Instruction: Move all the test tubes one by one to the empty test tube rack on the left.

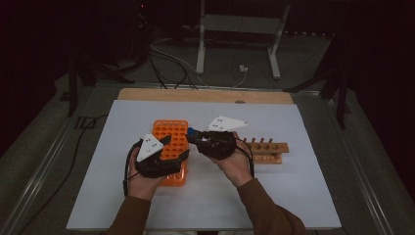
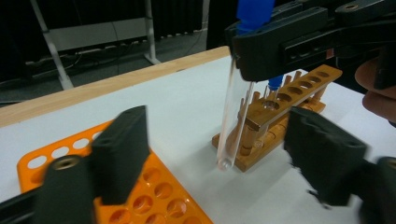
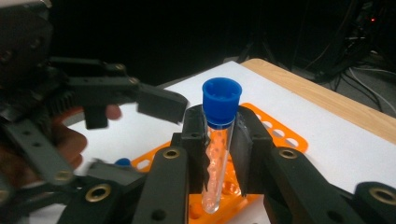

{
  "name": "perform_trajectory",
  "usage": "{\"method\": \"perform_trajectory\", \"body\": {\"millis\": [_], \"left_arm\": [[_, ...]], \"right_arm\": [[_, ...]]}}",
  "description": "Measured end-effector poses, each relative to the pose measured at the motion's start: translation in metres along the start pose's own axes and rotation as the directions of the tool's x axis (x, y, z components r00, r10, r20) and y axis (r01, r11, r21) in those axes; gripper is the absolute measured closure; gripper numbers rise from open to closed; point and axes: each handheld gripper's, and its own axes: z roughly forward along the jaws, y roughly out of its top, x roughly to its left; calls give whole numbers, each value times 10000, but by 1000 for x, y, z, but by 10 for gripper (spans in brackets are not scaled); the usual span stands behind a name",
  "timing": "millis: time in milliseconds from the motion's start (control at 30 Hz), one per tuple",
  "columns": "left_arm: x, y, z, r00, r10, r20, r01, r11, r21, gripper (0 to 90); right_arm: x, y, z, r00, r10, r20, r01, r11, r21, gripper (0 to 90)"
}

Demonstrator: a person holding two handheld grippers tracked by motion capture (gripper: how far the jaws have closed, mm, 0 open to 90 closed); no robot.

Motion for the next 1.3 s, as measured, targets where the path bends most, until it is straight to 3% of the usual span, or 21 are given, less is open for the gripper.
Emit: {"method": "perform_trajectory", "body": {"millis": [200,400,567,867,1100,1300], "left_arm": [[-3,2,7,9996,37,293,-36,10000,-38,530],[-5,3,8,9983,187,560,-180,9997,-144,702],[-4,3,7,9985,152,535,-141,9997,-208,761],[-4,2,8,9984,205,533,-195,9996,-208,778],[0,2,6,9993,142,342,-135,9997,-213,779],[7,3,2,9999,-19,127,21,9998,-179,780]], "right_arm": [[6,1,3,9998,-63,-186,64,10000,43,763],[10,3,4,9995,-170,-261,171,9998,64,763],[11,3,4,9994,-181,-291,183,9998,47,763],[10,2,4,9993,-191,-324,193,9998,78,759],[5,2,-2,9989,-9,-475,5,10000,-94,513],[-2,-1,-10,9999,56,-103,-57,9999,-136,288]]}}
